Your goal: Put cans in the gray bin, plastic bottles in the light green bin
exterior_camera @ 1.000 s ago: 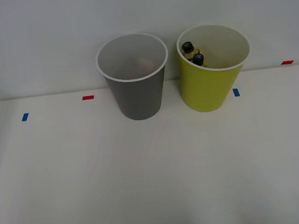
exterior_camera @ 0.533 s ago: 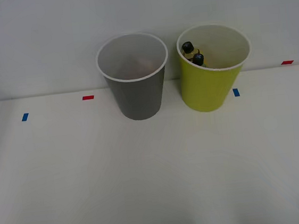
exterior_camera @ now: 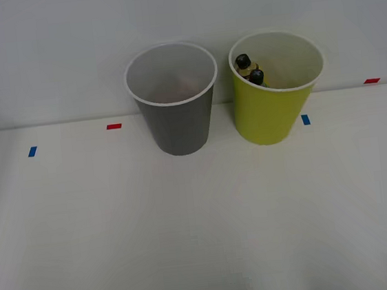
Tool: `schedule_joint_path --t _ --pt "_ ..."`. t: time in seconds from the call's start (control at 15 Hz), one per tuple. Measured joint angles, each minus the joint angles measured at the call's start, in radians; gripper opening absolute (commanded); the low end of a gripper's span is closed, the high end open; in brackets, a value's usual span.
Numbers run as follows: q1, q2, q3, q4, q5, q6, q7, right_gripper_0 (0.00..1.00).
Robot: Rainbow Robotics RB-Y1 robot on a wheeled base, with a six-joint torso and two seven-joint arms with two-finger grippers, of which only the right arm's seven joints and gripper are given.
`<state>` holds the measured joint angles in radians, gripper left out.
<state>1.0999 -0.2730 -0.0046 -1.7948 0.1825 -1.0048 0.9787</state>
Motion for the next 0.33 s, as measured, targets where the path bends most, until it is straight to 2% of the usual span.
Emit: schedule_joint_path --t 0.33 --pt "0.000 0.000 0.000 0.000 0.000 0.000 0.000 1.00"
